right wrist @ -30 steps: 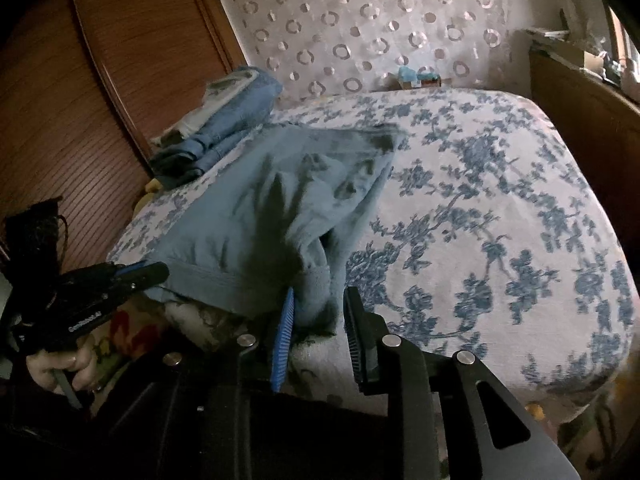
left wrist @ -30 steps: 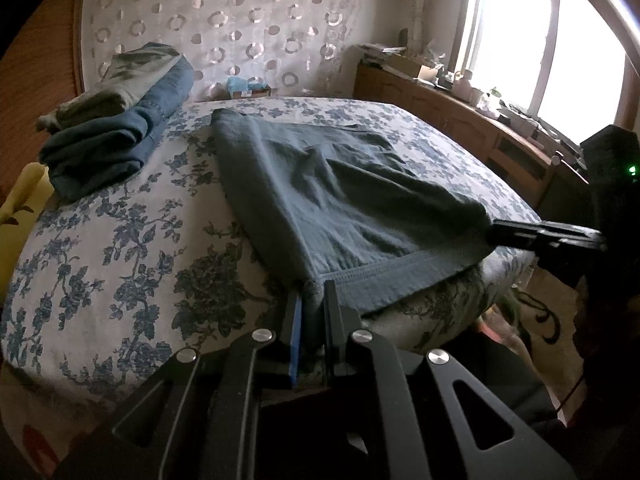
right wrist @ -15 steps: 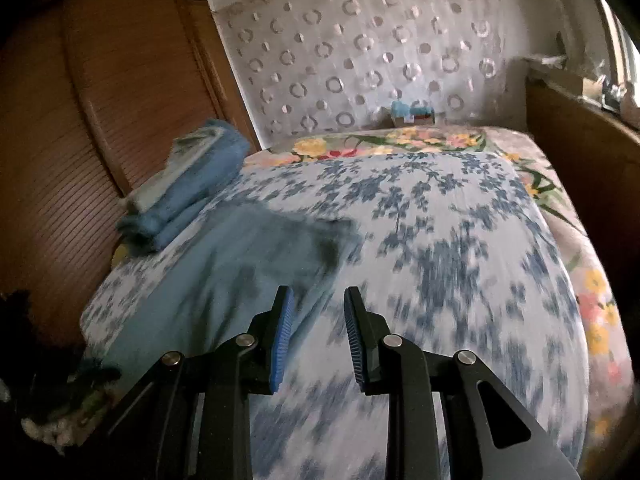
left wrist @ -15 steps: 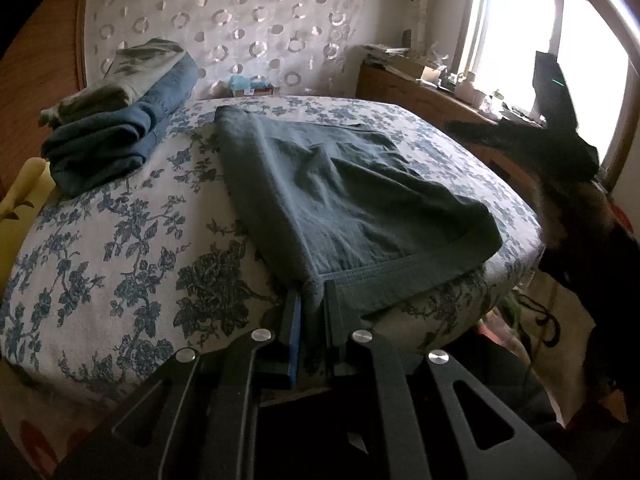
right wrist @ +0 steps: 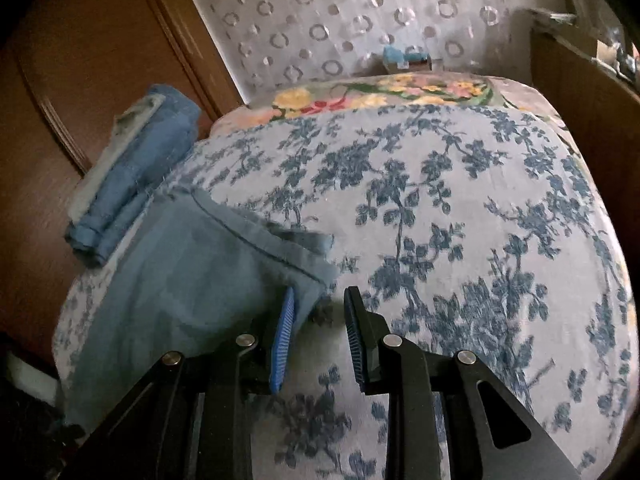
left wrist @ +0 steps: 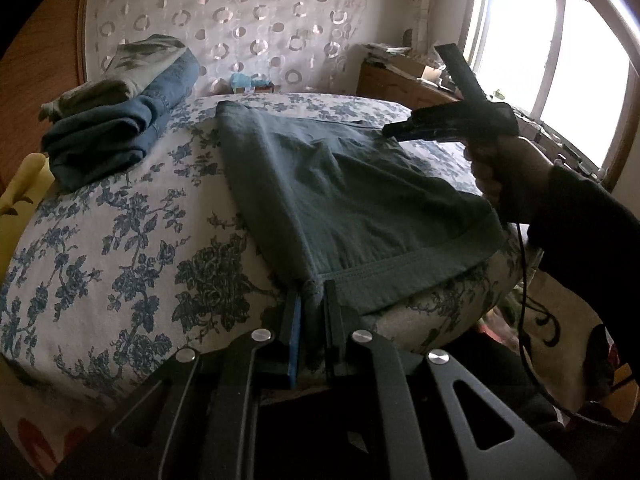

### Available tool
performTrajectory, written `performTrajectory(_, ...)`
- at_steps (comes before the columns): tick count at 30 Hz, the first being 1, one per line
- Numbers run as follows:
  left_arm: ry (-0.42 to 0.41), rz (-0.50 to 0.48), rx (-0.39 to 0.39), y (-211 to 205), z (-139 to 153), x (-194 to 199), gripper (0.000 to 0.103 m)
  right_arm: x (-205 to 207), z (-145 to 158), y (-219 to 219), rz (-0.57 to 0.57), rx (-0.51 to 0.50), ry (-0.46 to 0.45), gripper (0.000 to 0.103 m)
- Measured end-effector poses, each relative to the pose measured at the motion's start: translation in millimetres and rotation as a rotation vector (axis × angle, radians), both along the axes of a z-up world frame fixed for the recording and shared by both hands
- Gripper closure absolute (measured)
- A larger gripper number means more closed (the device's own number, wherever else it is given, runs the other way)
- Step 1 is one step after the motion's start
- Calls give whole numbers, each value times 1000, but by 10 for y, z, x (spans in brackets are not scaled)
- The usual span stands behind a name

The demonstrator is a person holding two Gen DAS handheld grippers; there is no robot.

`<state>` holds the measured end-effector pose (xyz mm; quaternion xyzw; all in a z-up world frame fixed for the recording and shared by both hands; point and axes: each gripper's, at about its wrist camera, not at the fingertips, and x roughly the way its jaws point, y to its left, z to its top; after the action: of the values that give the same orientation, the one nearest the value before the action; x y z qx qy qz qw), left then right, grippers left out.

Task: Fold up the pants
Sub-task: 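Open the right tool and move it over the shorts while the left tool holds the hem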

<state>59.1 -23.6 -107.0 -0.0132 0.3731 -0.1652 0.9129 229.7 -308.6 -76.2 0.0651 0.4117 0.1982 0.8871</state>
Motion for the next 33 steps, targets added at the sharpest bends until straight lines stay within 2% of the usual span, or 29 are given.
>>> performTrajectory(3,1,-1,1,0,-1,4,94,108,11,-18,2,35,21,77)
performTrajectory(7,1,-1,0,0,-2,5,94,163,26,-4,25,42,23,98)
performTrajectory(9,1,-1,1,1,-2,7,94,154,54,42,39,17,-5,99)
performTrajectory(18,4,-1,-1,15,-9,3,94,246,276,203,-18,-128,-114,100)
performTrajectory(23,3,-1,-2,15,-7,-4,94,346,221,252,-50,-214,-105,100)
performTrajectory(26,3,-2,-3,13,-8,-4,94,293,211,205,-49,-144,-93,99)
performTrajectory(28,3,-1,-5,15,-4,-6,94,195,241,161,-63,-126,-97,95)
performTrajectory(32,1,-1,-1,11,-5,1,94,-271,393,89,-58,-139,-153,91)
performTrajectory(33,0,0,0,9,-5,3,94,-437,429,75,-51,-131,-171,87)
